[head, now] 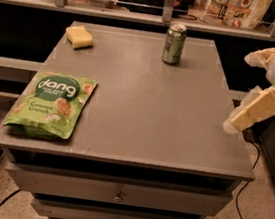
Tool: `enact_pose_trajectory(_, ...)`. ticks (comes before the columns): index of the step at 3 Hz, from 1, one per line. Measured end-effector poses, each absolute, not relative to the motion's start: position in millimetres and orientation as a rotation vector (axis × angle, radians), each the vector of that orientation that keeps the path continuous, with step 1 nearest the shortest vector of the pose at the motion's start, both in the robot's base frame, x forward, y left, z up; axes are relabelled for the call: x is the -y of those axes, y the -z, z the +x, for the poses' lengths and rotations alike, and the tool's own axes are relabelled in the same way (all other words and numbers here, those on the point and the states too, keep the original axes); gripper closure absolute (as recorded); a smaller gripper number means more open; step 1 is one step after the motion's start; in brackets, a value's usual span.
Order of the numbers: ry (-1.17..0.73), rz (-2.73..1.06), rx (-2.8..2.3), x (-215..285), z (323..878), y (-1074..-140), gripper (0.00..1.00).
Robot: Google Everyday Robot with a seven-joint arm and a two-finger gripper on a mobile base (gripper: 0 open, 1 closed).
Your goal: Knock green can over
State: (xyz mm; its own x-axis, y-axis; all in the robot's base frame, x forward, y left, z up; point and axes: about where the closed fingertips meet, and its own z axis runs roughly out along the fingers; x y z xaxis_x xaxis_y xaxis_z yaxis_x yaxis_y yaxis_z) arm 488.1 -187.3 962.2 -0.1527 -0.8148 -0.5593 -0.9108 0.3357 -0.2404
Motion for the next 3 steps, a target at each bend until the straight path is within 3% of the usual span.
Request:
enact_pose_trajectory(2, -0.316, -1.429, -1.822, 142.2, 548.7, -958.8, 0.00)
enact_pose_trajectory(3, -0.316, -1.429, -1.822, 142.2, 548.7, -958.8, 0.00)
